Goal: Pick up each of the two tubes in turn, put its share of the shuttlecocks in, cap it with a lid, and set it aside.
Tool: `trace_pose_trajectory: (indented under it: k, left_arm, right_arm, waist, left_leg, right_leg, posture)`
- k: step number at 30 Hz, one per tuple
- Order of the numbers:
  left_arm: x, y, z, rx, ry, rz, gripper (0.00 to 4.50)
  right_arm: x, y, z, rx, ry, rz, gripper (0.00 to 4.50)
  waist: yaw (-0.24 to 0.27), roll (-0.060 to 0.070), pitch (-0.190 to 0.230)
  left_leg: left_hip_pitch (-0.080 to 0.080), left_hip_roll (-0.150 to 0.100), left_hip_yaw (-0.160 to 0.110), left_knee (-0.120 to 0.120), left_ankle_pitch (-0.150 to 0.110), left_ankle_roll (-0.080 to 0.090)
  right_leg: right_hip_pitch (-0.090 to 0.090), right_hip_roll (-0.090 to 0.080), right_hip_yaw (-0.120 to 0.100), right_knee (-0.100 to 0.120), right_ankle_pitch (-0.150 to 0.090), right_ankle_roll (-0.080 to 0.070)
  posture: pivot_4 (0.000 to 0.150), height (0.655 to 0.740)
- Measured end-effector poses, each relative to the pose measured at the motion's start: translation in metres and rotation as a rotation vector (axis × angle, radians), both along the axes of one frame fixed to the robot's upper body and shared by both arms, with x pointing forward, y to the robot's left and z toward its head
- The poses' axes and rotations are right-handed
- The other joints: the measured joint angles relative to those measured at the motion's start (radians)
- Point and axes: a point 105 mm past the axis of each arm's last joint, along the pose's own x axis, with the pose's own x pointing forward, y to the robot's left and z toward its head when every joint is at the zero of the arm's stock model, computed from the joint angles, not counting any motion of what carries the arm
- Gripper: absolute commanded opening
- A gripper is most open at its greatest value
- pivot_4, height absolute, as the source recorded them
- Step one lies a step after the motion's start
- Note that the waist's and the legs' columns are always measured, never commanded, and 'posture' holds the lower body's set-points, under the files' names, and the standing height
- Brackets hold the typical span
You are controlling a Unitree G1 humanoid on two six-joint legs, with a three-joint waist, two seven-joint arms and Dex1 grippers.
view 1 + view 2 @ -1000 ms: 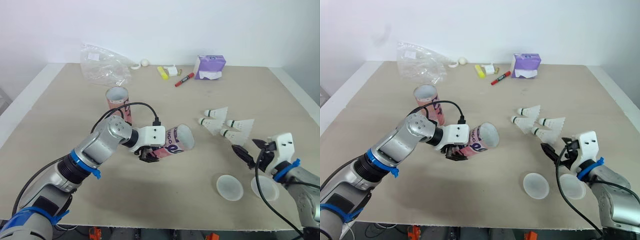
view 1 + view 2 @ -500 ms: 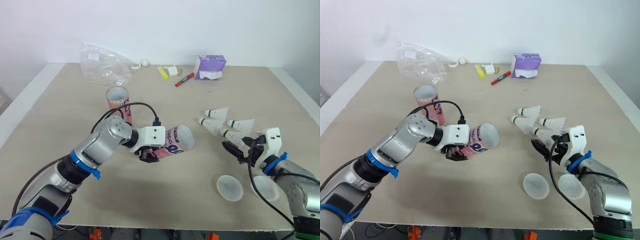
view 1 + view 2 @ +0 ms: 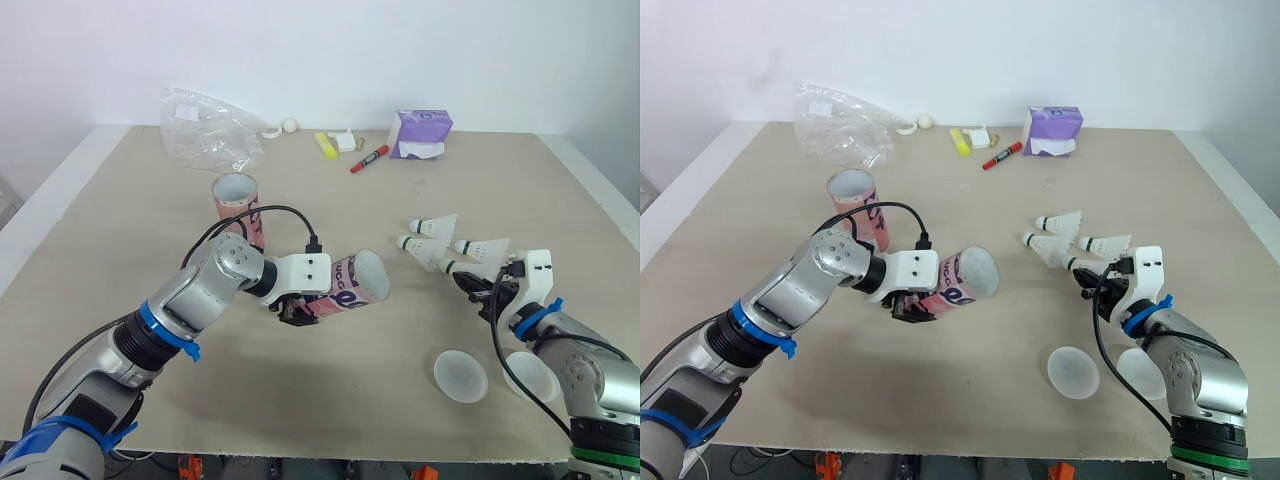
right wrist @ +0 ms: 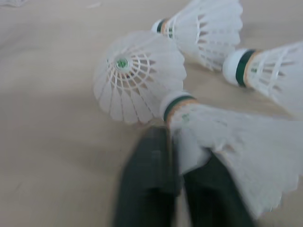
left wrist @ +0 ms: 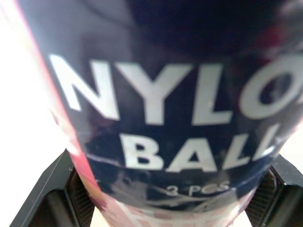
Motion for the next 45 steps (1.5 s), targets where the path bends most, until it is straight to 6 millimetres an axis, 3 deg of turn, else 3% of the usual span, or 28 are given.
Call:
trace_pose_trajectory:
  k: [6,10,13,15,18,21,25,34,38,43,45]
  left_arm:
    - [0.0,0.0,0.0,-0.001,-0.001,0.0,3.66]
    - [0.0,-0.001,0.0,-0.003,-0.002,-0.003,3.66]
    - [0.0,-0.001,0.0,-0.002,-0.004,-0.006,3.66]
    - [0.0,0.0,0.0,0.001,-0.003,-0.003,3.66]
    - [0.002,0.002,-0.001,0.004,-0.001,0.002,3.66]
    - [0.002,0.001,-0.001,0.002,0.001,-0.001,3.66]
    - [0.002,-0.001,-0.001,-0.001,0.004,-0.015,3.66]
    - [0.003,-0.002,0.0,-0.003,0.007,-0.018,3.66]
    - [0.002,-0.002,0.0,-0.003,0.007,-0.018,3.66]
    - [0.002,-0.003,0.0,-0.004,0.006,-0.019,3.66]
    - [0.002,-0.003,0.0,-0.004,0.006,-0.019,3.66]
  right_arm:
    - [-0.003,-0.003,-0.001,0.014,0.0,-0.016,0.04]
    - [-0.018,-0.005,0.003,-0.062,0.0,0.015,0.04]
    - [-0.037,-0.01,0.028,-0.219,-0.049,0.104,0.04]
    - [-0.044,-0.006,0.06,-0.352,-0.147,0.188,0.04]
    - [-0.058,0.026,0.104,-0.589,-0.307,0.419,0.04]
    - [-0.075,0.069,0.124,-0.739,-0.447,0.644,0.04]
    - [-0.092,0.106,0.113,-0.801,-0.502,0.846,0.04]
    - [-0.087,0.131,0.102,-0.828,-0.541,0.944,0.04]
    - [-0.085,0.135,0.099,-0.8,-0.533,0.964,1.4]
    - [-0.086,0.13,0.104,-0.661,-0.455,0.935,3.87]
    - [-0.087,0.123,0.105,-0.589,-0.395,0.908,4.43]
  waist:
    - [0.0,0.0,0.0]
    - [0.001,0.0,0.0]
    - [0.001,0.001,0.0]
    - [0.0,0.001,0.0]
    - [-0.001,0.001,0.001]
    - [-0.001,0.0,0.001]
    - [0.002,-0.005,0.001]
    - [0.002,-0.007,0.002]
    - [0.002,-0.006,0.002]
    - [0.002,-0.007,0.002]
    - [0.003,-0.007,0.002]
  left_leg:
    - [0.0,0.0,0.0,0.0,0.0,0.0]
    - [0.0,-0.001,0.0,0.0,0.0,0.0]
    - [-0.001,-0.002,0.0,0.0,0.0,0.0]
    - [0.0,-0.002,0.001,0.0,0.0,0.001]
    - [0.002,-0.001,0.0,0.0,0.0,0.001]
    - [0.002,0.0,-0.001,0.0,0.0,0.001]
    - [0.0,-0.001,-0.003,0.0,0.0,0.001]
    - [0.0,-0.003,-0.002,0.0,0.0,0.001]
    - [0.0,-0.003,-0.002,0.0,0.0,0.001]
    - [-0.001,-0.003,-0.003,0.0,0.0,0.001]
    - [-0.001,-0.003,-0.003,0.0,0.0,0.001]
  right_leg:
    - [0.0,0.0,0.0,0.0,0.0,0.0]
    - [0.0,0.0,0.001,0.0,0.0,0.001]
    - [0.0,-0.001,0.003,0.0,-0.001,0.002]
    - [0.0,0.0,0.004,0.0,0.0,0.003]
    - [0.001,0.001,0.003,0.0,0.0,0.003]
    - [0.001,0.002,0.001,0.0,-0.001,0.003]
    - [0.001,0.0,0.0,-0.001,-0.002,0.002]
    - [0.001,-0.001,0.002,-0.001,-0.001,0.002]
    - [0.001,-0.001,0.001,-0.001,-0.001,0.002]
    - [0.001,-0.001,0.001,-0.001,-0.001,0.002]
    - [0.001,-0.002,0.001,-0.001,-0.001,0.002]
  posture:
    - [0.15,0.74]
    - [0.15,0.74]
    - [0.15,0.74]
    - [0.15,0.74]
    - [0.15,0.74]
    - [0.15,0.74]
    - [0.15,0.74]
    - [0.15,0.74]
    - [0.15,0.74]
    - [0.15,0.74]
    - [0.15,0.74]
